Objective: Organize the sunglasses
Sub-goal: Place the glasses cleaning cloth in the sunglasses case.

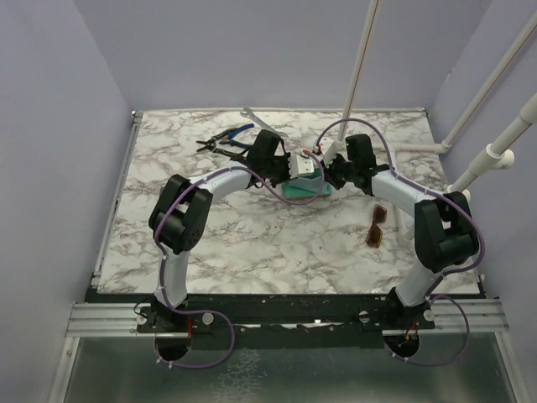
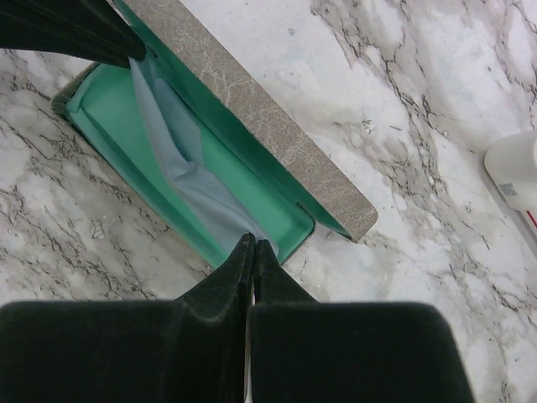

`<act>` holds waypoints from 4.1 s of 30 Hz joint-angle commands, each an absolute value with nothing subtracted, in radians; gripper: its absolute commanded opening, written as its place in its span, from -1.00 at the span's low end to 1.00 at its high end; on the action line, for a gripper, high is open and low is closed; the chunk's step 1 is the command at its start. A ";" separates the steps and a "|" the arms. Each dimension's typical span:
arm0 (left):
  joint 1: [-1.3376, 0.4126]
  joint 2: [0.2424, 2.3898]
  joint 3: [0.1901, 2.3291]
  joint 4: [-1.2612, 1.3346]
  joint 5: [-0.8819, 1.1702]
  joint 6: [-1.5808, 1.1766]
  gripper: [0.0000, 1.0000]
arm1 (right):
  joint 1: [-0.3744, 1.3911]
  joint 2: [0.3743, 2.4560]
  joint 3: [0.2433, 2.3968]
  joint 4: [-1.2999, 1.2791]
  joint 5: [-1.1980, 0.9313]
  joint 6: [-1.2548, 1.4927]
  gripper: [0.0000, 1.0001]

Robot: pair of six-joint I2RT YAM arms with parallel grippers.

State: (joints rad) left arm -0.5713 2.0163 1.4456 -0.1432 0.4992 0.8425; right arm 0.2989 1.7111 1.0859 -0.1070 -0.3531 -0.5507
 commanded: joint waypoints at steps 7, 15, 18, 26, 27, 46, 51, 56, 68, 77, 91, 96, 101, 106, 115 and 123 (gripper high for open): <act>-0.560 1.977 1.465 -0.132 0.463 0.870 -1.00 | 0.290 1.717 1.126 -0.114 -0.365 -0.562 -0.99; -0.566 1.952 1.445 -0.141 0.487 0.876 -1.00 | 0.291 1.706 1.167 -0.132 -0.364 -0.575 -0.99; -0.577 1.942 1.437 -0.140 0.491 0.870 -1.00 | 0.290 1.698 1.150 -0.132 -0.388 -0.585 -0.99; -0.578 1.962 1.409 -0.141 0.484 0.872 -1.00 | 0.290 1.727 1.074 -0.130 -0.410 -0.580 -0.99; -0.580 1.966 1.403 -0.143 0.489 0.870 -1.00 | 0.290 1.729 1.073 -0.142 -0.410 -0.583 -0.99; -0.602 2.010 1.407 -0.173 0.469 0.816 -1.00 | 0.290 1.796 1.116 -0.207 -0.380 -0.575 -0.99; -0.601 2.020 1.404 -0.179 0.434 0.830 -1.00 | 0.290 1.820 1.136 -0.197 -0.379 -0.575 -0.99; -0.601 2.035 1.413 -0.182 0.427 0.824 -1.00 | 0.290 1.828 1.154 -0.181 -0.369 -0.576 -0.99; -0.601 2.063 1.441 -0.180 0.359 0.824 -1.00 | 0.290 1.866 1.170 -0.160 -0.342 -0.570 -0.99; -0.601 2.076 1.441 -0.181 0.360 0.826 -1.00 | 0.290 1.869 1.163 -0.124 -0.323 -0.565 -0.99; -0.601 2.065 1.419 -0.185 0.380 0.828 -0.63 | 0.290 1.894 1.178 -0.139 -0.362 -0.557 -0.81; -0.601 2.053 1.414 -0.185 0.381 0.827 -0.49 | 0.290 1.892 1.175 -0.140 -0.370 -0.550 -0.67; -0.601 2.048 1.420 -0.185 0.387 0.814 -0.44 | 0.290 1.875 1.174 -0.139 -0.370 -0.531 -0.54; -0.601 2.025 1.415 -0.186 0.411 0.811 -0.38 | 0.291 1.831 1.171 -0.147 -0.373 -0.521 -0.42; -0.601 1.976 1.385 -0.186 0.480 0.826 -0.36 | 0.290 1.767 1.148 -0.169 -0.430 -0.492 -0.31; -0.575 1.903 1.315 -0.187 0.571 0.807 -0.38 | 0.311 1.764 1.095 -0.044 -0.562 -0.341 -0.88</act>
